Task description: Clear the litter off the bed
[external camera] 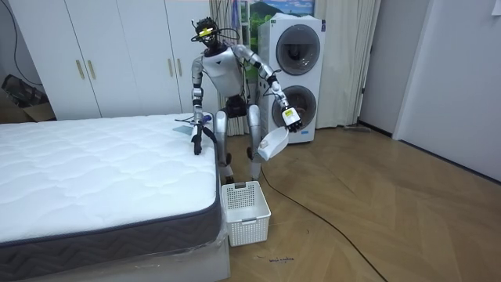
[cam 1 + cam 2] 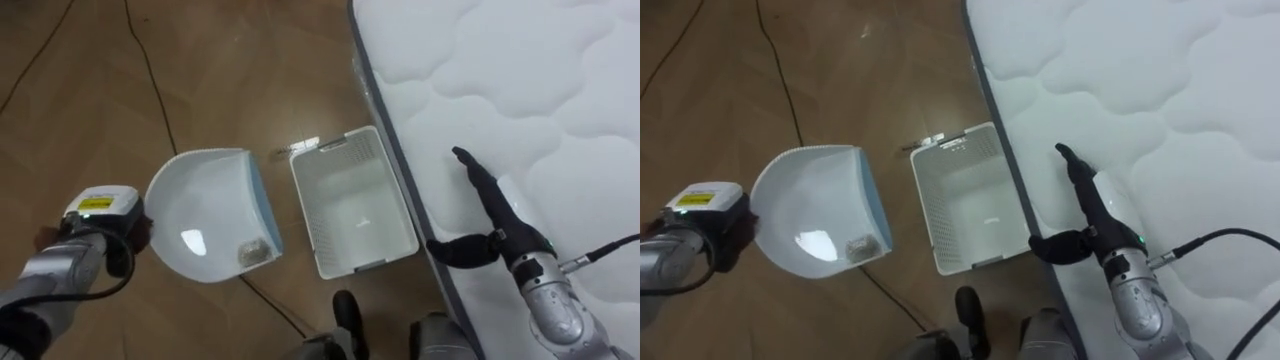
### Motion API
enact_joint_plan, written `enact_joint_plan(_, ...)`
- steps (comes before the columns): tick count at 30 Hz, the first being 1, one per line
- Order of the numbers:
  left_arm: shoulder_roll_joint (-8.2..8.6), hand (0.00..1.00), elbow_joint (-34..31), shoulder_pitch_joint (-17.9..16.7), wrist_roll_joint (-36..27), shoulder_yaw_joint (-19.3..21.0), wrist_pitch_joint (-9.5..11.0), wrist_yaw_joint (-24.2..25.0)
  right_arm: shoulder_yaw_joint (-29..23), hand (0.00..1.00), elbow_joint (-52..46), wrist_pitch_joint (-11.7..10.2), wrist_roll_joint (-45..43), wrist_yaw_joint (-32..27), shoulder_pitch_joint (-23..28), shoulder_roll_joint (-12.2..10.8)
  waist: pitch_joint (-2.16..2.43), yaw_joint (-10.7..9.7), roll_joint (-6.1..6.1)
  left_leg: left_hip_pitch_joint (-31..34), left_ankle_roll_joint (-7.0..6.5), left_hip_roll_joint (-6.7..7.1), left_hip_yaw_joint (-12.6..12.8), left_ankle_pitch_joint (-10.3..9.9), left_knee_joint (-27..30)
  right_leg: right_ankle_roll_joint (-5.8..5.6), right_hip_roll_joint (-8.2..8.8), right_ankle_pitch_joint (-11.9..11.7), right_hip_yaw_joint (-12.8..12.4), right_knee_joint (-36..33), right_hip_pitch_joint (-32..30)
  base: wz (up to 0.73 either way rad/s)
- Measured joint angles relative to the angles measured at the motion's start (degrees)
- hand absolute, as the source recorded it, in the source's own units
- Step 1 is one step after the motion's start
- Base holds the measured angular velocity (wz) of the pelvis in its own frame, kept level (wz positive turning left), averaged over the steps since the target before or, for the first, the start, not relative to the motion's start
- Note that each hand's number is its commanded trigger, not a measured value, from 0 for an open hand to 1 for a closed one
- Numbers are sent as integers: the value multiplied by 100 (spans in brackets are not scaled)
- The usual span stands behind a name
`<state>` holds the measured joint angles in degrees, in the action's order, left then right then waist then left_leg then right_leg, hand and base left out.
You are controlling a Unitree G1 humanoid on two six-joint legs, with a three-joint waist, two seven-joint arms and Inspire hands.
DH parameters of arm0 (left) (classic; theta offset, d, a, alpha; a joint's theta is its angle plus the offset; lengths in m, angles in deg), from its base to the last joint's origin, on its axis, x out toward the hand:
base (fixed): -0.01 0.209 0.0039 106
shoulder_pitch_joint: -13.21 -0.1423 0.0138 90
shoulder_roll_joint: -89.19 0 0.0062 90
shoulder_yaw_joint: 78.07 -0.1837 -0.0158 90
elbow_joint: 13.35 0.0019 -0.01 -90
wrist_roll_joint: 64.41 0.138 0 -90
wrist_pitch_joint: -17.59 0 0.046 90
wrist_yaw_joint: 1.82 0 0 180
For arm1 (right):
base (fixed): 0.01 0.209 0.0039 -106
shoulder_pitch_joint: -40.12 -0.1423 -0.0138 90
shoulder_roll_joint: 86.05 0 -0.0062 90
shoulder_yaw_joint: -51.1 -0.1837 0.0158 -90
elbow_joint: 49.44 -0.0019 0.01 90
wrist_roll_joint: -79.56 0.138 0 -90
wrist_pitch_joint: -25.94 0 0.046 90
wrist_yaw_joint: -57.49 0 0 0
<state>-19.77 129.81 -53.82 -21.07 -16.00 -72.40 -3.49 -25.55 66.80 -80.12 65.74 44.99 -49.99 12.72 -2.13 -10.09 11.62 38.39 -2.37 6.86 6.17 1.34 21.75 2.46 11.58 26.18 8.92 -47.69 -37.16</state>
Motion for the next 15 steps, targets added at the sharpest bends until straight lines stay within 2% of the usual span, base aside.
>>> enact_joint_plan(11,-5,100,187,6,4,-37,-6,246,75,0,-19,63,3,86,-64,-9,2,-33,14,97,6,-40,25,27,74,26,-67,-6,-41,-9,-83,1)
enact_joint_plan(15,-46,100,228,6,4,-35,-6,249,71,0,-17,100,3,99,-89,-8,-3,-28,34,108,5,-101,208,27,117,29,-59,-5,-44,-42,-86,0)
